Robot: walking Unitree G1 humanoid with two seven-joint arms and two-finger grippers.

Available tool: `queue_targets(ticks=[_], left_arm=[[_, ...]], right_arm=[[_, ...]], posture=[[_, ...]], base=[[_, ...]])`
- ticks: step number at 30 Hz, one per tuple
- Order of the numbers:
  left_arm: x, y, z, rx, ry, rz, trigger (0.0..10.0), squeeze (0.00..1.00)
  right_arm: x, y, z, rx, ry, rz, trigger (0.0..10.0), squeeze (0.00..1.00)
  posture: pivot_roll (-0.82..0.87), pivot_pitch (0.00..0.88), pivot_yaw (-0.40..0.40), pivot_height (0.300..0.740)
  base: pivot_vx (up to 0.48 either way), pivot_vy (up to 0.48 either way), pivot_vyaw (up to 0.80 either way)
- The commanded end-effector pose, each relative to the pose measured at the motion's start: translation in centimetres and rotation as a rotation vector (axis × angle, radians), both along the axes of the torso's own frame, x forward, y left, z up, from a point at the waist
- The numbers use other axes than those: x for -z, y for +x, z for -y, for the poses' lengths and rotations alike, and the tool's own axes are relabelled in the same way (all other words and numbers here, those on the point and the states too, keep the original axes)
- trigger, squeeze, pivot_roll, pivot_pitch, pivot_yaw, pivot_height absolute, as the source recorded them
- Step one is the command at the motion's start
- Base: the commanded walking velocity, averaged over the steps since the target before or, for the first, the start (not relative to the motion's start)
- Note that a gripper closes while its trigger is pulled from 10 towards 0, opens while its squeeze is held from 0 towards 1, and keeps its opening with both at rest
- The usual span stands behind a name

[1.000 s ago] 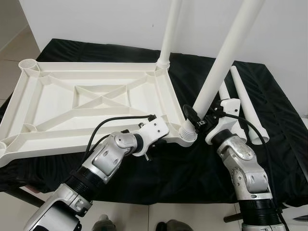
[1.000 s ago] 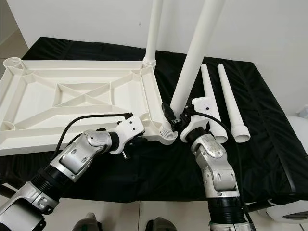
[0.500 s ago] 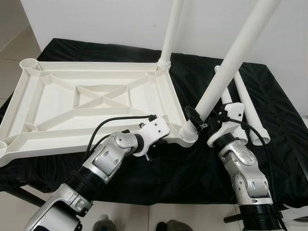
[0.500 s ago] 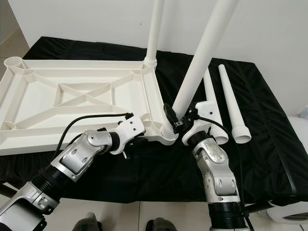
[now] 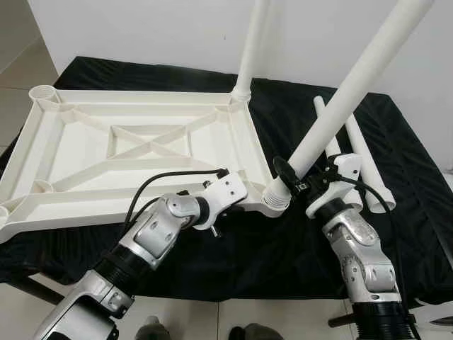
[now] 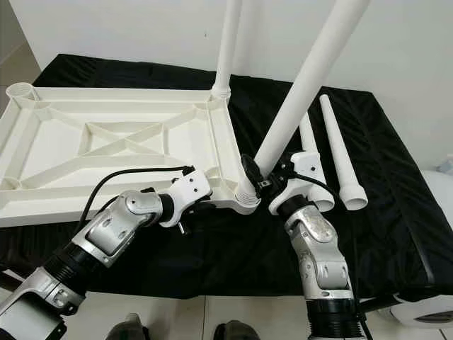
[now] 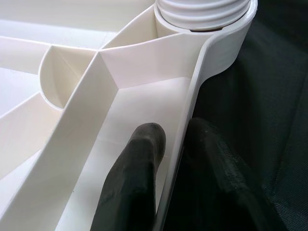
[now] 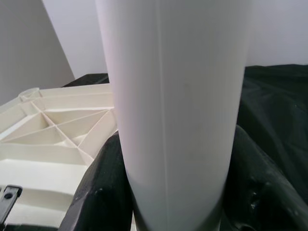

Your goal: Building children table

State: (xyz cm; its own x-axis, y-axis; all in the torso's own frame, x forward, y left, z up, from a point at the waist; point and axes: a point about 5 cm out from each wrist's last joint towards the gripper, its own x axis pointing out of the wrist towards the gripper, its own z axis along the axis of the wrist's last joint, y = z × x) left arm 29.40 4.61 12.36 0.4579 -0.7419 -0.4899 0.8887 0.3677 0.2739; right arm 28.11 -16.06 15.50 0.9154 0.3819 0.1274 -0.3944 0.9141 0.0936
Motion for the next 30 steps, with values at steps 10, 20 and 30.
queue_targets(ticks=[10,20,30], left_arm=[[-2.0,0.2,0.3,0.028,-0.035,0.087,10.0,0.00],[-2.1,0.3,0.3,0.031,-0.039,0.092,10.0,0.00],[-2.2,0.4,0.3,0.028,-0.045,0.097,10.0,0.00]], right_arm=[[3.8,-0.5,0.5,0.045,-0.086,-0.180,10.0,0.00],[3.7,-1.1,-0.4,-0.024,-0.168,-0.144,10.0,0.00],[4.0,-2.0,-0.8,-0.077,-0.176,-0.136,10.0,0.00]], posture=[[0.04,0.040,-0.073,0.740],[0.04,0.035,-0.073,0.740],[0.03,0.034,-0.075,0.740]], base=[[0.000,0.000,0.00],[0.000,0.000,0.00],[0.000,0.000,0.00]])
